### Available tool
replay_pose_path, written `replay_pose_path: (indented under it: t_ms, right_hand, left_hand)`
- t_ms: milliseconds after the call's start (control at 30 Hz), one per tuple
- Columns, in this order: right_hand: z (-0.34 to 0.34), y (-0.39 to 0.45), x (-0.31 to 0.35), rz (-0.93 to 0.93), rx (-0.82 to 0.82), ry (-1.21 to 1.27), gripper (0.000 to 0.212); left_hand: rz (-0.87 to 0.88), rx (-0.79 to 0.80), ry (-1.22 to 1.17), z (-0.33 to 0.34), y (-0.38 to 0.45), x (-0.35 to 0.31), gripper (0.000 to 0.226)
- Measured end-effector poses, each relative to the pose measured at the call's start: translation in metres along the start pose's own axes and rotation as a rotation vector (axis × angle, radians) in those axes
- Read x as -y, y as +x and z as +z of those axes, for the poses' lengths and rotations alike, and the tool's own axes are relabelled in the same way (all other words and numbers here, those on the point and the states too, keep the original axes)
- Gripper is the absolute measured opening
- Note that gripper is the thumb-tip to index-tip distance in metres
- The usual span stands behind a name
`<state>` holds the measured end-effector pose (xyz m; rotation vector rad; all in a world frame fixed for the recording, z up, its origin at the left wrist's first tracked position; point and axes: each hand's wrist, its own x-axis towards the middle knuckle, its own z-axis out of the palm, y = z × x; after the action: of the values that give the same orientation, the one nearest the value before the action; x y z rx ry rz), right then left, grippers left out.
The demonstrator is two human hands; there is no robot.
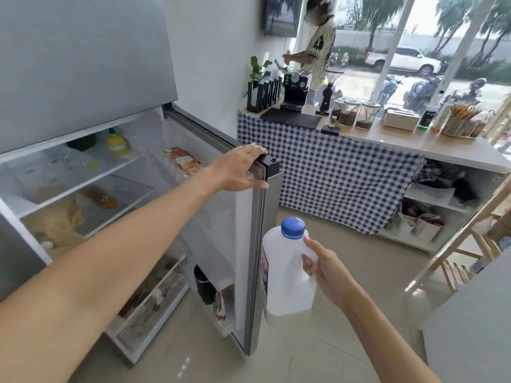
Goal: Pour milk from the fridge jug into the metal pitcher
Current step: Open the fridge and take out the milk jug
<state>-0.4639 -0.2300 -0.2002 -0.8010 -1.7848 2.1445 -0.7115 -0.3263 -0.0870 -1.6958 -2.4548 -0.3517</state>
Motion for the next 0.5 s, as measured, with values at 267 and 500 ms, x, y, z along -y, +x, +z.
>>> replay_pose_path:
  t_ms: [267,500]
  right_hand:
    - [0.026,-0.004,-0.006,0.039,0.052,-0.014,0.030]
    - [0.066,0.002,-0.002,0.053,0.091,-0.002,0.027]
  left_hand:
    - [0.087,-0.047,0.089,-0.010,-0.076,0.005,0.073]
    - [0.031,0.024,0.241,-0.039,-0.135,0.032,0.064]
